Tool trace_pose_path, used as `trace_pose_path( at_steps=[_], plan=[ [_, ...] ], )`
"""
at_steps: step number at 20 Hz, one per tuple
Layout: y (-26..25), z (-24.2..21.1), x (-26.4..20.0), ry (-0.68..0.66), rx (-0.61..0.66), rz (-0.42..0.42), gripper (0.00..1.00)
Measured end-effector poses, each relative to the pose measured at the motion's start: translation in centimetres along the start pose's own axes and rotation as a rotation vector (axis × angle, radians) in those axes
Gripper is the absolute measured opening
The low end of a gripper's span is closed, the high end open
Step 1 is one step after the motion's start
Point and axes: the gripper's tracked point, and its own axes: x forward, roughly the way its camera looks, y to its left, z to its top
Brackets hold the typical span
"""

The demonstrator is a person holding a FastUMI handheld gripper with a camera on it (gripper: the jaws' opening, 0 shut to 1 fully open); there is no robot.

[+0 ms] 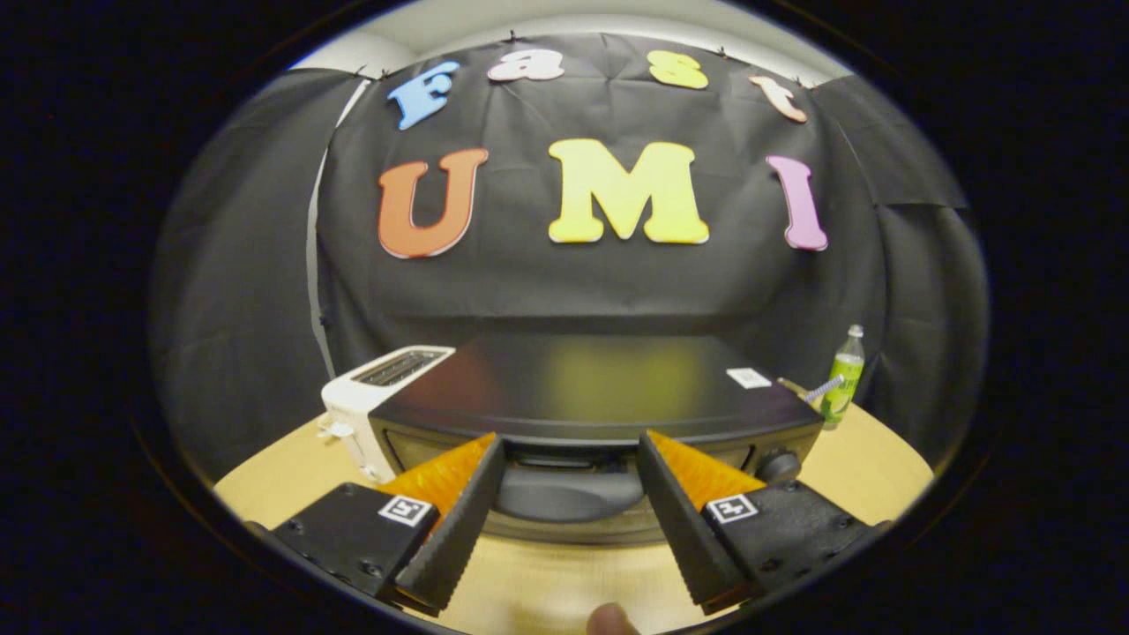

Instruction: Open the toaster oven, put the food inside, and close the toaster oven door.

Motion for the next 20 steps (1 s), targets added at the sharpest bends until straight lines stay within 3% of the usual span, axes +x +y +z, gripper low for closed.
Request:
trace_pose_path(
  at_steps=[7, 11, 17, 20],
  plan=[
    [0.3, -0.7, -0.9, 0.021, -0.016, 0.012, 0.99],
    [0.3, -3.6, -5.5, 0.079, -0.008, 0.032, 0.99],
    [0.2, -7.8, -8.8, 0.197, 0.018, 0.093, 0.95],
    [0.0, -9.1, -9.8, 0.252, 0.036, 0.085, 0.92]
  ],
)
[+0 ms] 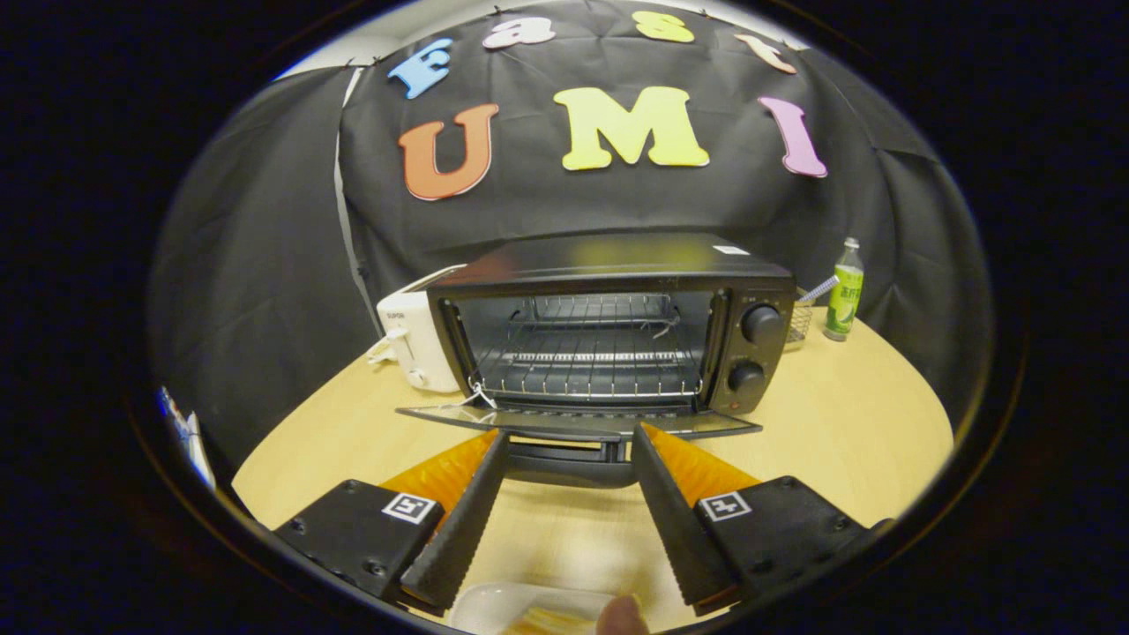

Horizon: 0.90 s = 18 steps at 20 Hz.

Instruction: Open the toaster oven, put the food inside, and close the toaster oven door.

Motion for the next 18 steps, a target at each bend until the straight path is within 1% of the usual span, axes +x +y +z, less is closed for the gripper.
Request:
trace_pose_path(
  at_steps=[2, 5, 9, 14, 15, 18],
  plan=[
    [-0.1, -1.2, -0.1, 0.016, -0.049, -0.008, 0.87],
    [0.0, -2.9, 0.1, 0.076, -0.024, 0.001, 0.88],
    [0.0, -3.1, 0.0, 0.099, -0.027, 0.005, 0.89],
    [0.0, -5.5, 0.3, 0.21, 0.02, 0.027, 0.89],
    [0.0, -5.6, 0.4, 0.219, 0.025, 0.03, 0.89],
    [-0.3, -4.9, 0.2, 0.198, 0.007, 0.007, 0.9]
  ],
)
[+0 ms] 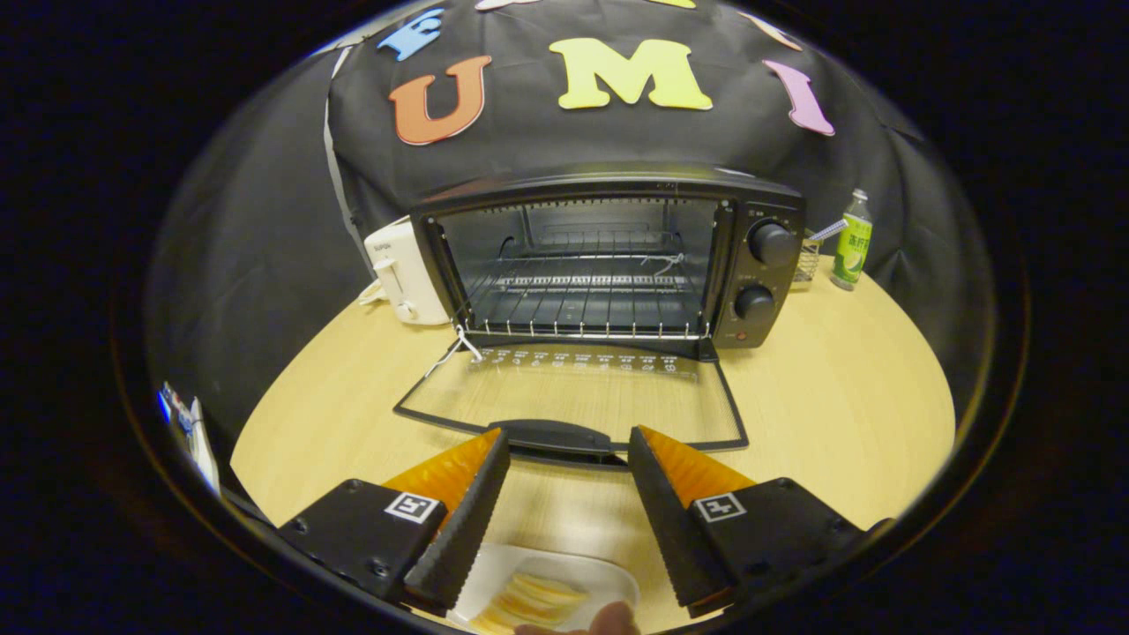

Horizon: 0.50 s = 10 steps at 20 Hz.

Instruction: Open the toaster oven, put the food inside, and close the toaster oven door.

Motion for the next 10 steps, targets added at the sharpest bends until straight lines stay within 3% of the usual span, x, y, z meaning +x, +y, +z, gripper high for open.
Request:
trace_pose_path(
  at_steps=[5, 10],
  plan=[
    [0.2, 0.8, -0.8, -0.025, 0.002, 0.004, 0.95],
    [0.9, 2.2, -5.4, -0.118, 0.041, 0.016, 0.95]
  ],
)
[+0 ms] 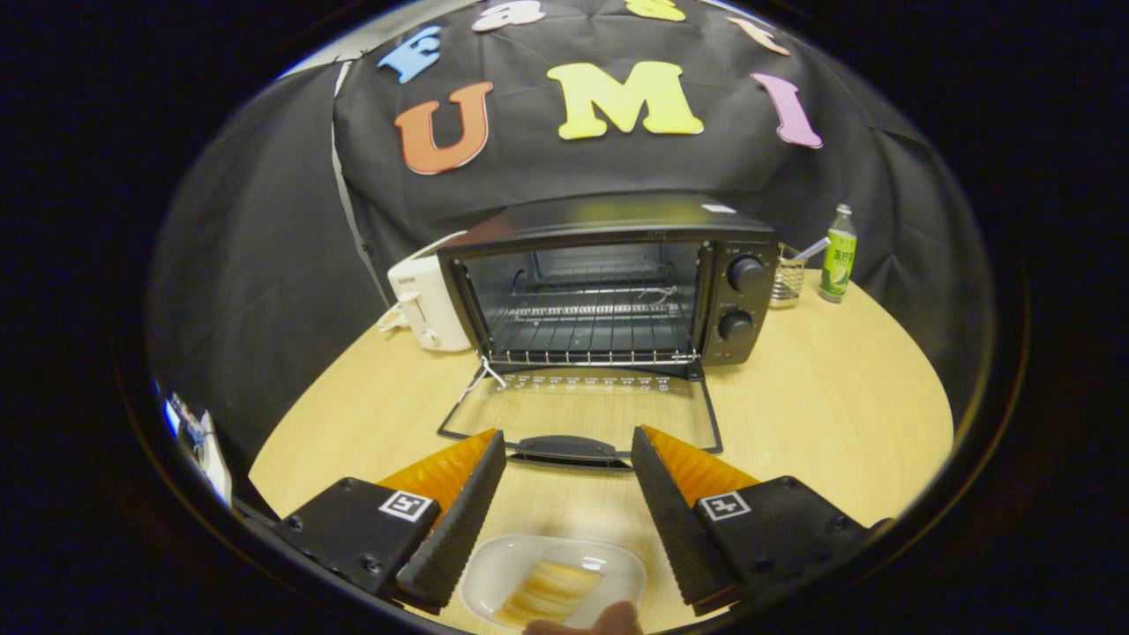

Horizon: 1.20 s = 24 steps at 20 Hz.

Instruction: Open the toaster oven, put the food inside, and close the toaster oven door.

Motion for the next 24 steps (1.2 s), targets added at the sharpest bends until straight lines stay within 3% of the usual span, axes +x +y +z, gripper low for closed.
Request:
trace_pose_path(
  at_steps=[5, 7, 11, 24],
  plan=[
    [0.7, 0.4, -6.3, -0.106, 0.057, -0.001, 0.95],
    [0.6, -0.4, -7.9, -0.119, 0.072, -0.014, 1.0],
    [1.8, -2.0, -10.4, -0.121, 0.077, 0.014, 1.0],
    [2.7, -11.9, -7.4, 0.082, 0.121, -0.016, 1.0]
  ],
)
